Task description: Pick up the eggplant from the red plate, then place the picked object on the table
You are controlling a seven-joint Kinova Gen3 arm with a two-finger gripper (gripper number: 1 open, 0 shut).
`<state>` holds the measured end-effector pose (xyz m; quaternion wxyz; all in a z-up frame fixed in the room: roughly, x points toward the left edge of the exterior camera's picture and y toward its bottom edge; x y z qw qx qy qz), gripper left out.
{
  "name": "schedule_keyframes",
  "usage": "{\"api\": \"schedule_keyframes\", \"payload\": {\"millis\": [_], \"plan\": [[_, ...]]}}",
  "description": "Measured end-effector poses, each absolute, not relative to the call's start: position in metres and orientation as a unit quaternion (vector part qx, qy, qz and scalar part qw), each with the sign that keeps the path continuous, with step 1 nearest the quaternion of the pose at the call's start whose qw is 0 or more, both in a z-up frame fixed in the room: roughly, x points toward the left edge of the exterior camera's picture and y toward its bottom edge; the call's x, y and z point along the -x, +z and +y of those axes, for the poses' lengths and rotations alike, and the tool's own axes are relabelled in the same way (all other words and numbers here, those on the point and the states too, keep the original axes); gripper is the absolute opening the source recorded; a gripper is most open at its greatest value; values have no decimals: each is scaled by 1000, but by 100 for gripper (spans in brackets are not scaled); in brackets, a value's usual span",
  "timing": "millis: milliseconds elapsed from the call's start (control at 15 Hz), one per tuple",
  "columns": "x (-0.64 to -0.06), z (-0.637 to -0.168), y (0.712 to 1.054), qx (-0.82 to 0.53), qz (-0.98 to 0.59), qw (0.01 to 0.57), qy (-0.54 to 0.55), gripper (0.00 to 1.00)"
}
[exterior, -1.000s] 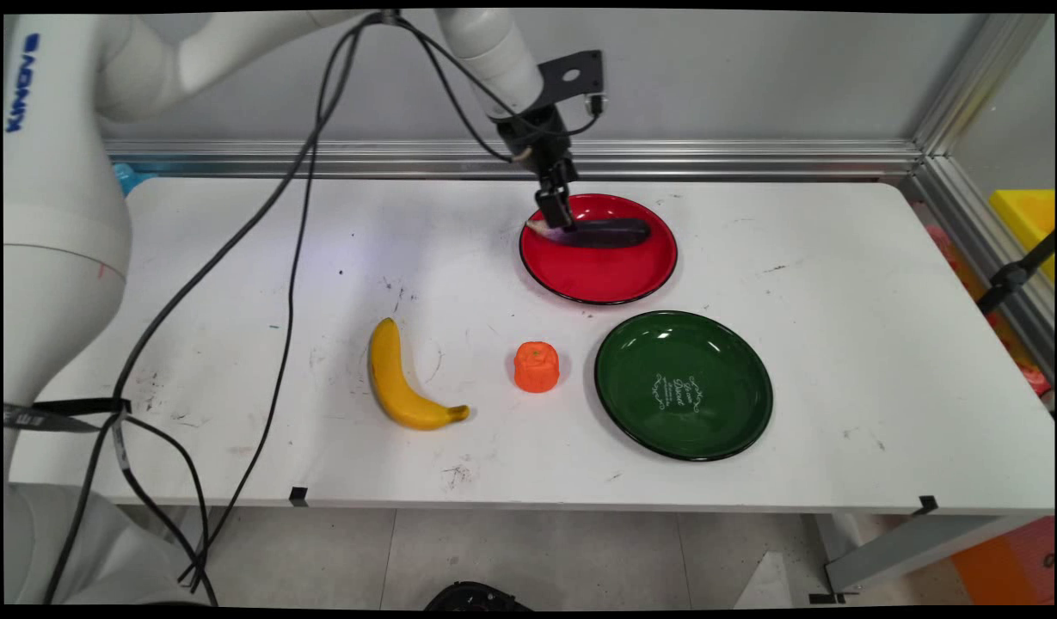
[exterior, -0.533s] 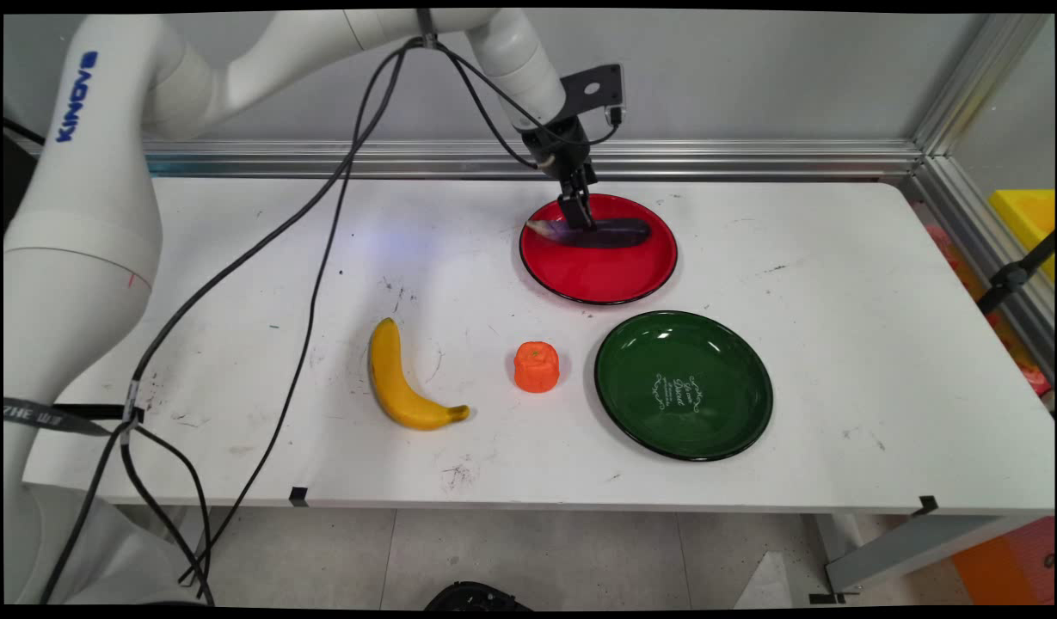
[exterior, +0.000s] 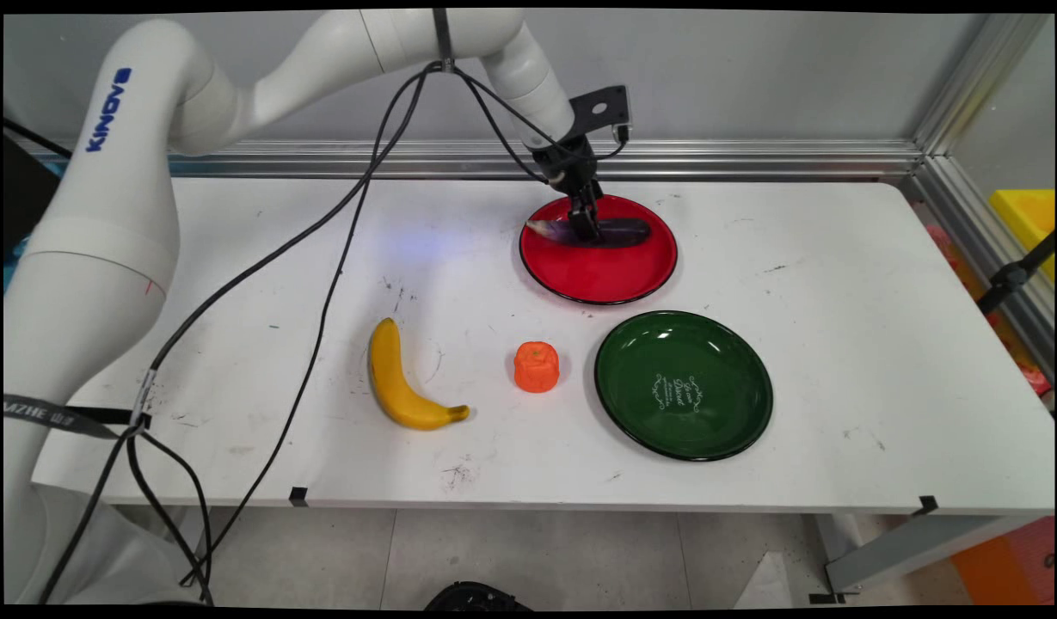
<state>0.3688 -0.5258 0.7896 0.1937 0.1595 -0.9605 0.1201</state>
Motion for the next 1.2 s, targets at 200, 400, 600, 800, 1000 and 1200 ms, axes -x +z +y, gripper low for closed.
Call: {"api": "schedule_keyframes", "payload": {"millis": [200,400,600,800,1000,1200], "plan": [[-367,-529,782,-162,-960,197,117,100],[-366,-532,776,-163,-959,200,114,100],[-365,-534,772,-164,-959,202,111,0],[-365,-535,769,-165,-959,204,108,0],[-364,-534,766,-164,-959,205,103,0],[-361,-533,770,-160,-960,206,101,0]]}}
